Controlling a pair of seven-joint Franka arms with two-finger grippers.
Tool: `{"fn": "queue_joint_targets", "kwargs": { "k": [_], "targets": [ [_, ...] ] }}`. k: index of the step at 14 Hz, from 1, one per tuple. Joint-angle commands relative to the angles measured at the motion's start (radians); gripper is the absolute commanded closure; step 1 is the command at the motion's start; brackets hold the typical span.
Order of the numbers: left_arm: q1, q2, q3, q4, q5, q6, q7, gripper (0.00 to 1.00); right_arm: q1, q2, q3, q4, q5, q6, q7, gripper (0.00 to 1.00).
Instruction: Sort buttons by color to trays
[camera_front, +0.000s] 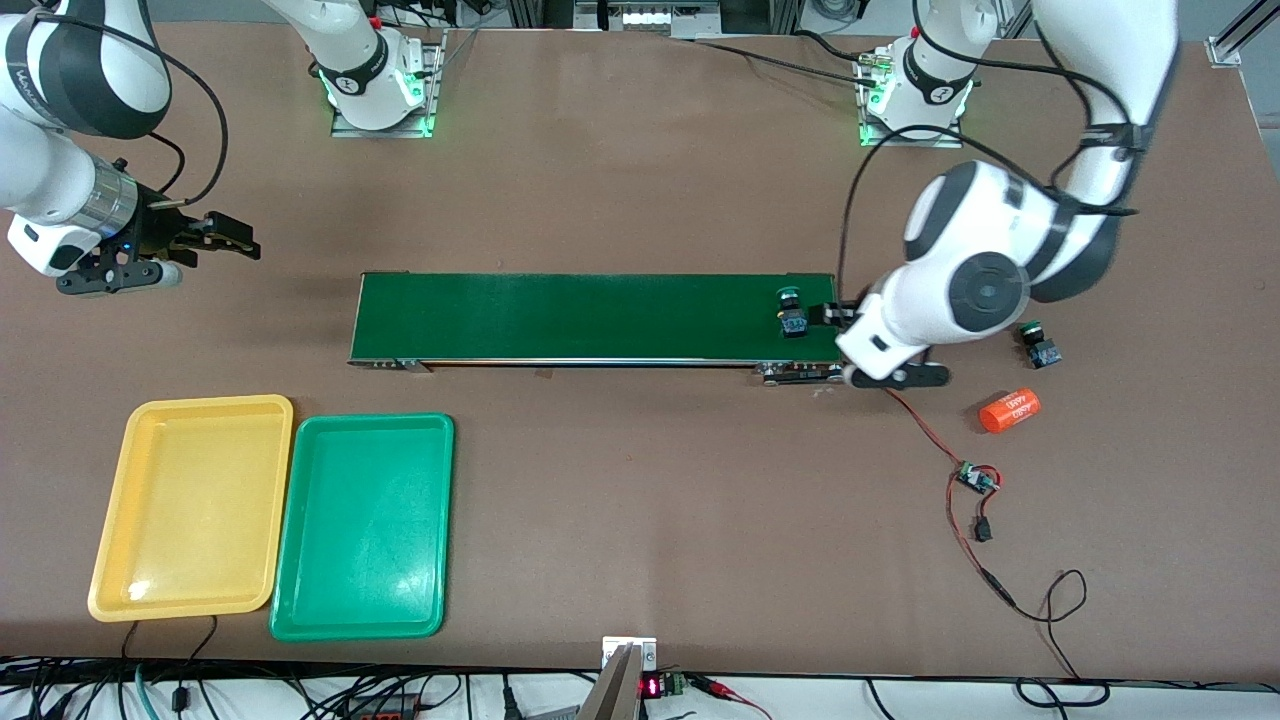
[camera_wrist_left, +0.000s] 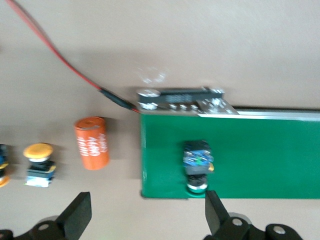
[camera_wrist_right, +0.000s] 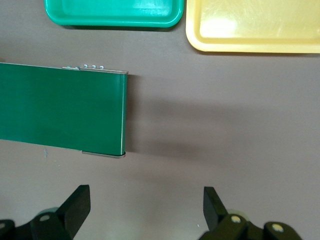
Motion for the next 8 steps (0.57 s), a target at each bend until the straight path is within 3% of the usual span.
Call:
{"fn": "queue_joint_targets", "kwargs": {
  "k": [1,5,8],
  "targets": [
    [0.051,0.016,0.000,0.016,0.015,-0.019,0.004,0.00,0.019,-0.027,0.005,-0.026,0.011,0.013,0.026,0.00],
    [0.058,0.033,0.047,-0.048,0.031,-0.010,0.030,0.00,0.075,-0.027,0.005,-0.023,0.011,0.014,0.110,0.00],
    [0.062,0.032,0.049,-0.110,0.029,0.087,0.024,0.00,0.121,-0.025,0.006,-0.015,0.011,0.023,0.147,0.00]
  ]
}}
